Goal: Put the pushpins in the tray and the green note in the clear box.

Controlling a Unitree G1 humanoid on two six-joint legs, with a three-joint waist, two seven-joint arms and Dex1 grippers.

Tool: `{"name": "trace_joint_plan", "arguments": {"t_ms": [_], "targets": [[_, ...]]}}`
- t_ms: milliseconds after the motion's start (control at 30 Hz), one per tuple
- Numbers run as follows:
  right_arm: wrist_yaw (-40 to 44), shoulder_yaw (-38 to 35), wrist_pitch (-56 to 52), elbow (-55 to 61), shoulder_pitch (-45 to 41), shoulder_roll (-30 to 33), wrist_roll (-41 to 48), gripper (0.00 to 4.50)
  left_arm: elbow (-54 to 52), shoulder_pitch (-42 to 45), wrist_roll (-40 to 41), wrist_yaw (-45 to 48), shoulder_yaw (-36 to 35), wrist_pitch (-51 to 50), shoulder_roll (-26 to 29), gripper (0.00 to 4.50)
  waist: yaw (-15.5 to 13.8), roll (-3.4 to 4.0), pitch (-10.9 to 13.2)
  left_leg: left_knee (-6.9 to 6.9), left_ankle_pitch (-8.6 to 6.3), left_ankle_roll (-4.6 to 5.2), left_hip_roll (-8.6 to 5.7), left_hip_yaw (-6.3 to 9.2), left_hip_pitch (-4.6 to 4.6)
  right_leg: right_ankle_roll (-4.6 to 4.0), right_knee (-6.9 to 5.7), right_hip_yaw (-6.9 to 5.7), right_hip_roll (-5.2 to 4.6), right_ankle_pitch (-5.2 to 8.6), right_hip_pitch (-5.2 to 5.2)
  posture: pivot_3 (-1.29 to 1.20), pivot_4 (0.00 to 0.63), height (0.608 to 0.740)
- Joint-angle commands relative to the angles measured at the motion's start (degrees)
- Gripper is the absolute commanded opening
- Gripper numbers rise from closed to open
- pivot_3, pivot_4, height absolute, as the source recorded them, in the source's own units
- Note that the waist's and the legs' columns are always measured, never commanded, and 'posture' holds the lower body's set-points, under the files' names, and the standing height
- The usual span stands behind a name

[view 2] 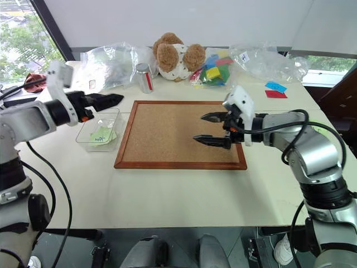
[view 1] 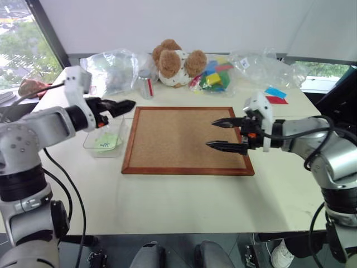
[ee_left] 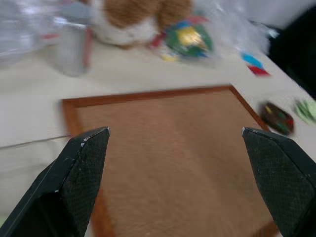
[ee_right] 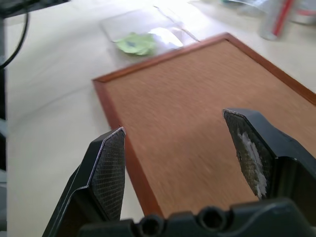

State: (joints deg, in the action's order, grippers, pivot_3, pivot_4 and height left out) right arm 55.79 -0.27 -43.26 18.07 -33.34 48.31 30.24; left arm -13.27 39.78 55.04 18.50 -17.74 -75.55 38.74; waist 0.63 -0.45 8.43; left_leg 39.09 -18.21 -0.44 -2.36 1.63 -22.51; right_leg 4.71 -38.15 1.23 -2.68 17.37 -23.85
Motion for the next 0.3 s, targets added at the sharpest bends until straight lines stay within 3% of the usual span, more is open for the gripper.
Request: {"name": "trace_joint_plan", "arguments": {"t_ms": [33, 167, 300], "targets": [[-0.4, -4.7, -1.4, 3.4, 1.5, 2.5, 1.9, 3.47, -6.4, -4.7, -1.6, 11.6, 7.1, 5.9, 4.2, 4.41, 0.4, 0.02, 0.0, -0.03, 0.0, 0.0, 0.0, -0.01, 0.0, 0.0, 0.0, 0.01, 0.0, 0.0, -0.03, 0.0, 0.15, 0.74], [-1.4, -7.1, -2.8, 4.5, 4.0, 4.3, 2.4, 3.47, -8.2, -10.4, -5.5, 22.7, 10.8, 15.2, 8.2, 4.41, 0.3, 0.06, 0.0, -0.07, 0.02, -0.03, 0.03, -0.01, 0.02, -0.03, -0.02, 0.03, 0.01, 0.01, -0.05, 0.0, 0.15, 0.74], [-2.3, -8.8, -3.6, 6.0, 6.9, 5.3, 3.1, 3.47, -7.4, -13.7, -9.1, 27.7, 12.3, 20.9, 10.3, 4.41, 0.0, 0.06, 0.0, -0.04, -0.03, 0.05, 0.03, -0.01, 0.06, -0.04, 0.05, 0.02, 0.0, 0.01, 0.09, 0.0, 0.15, 0.74]]}}
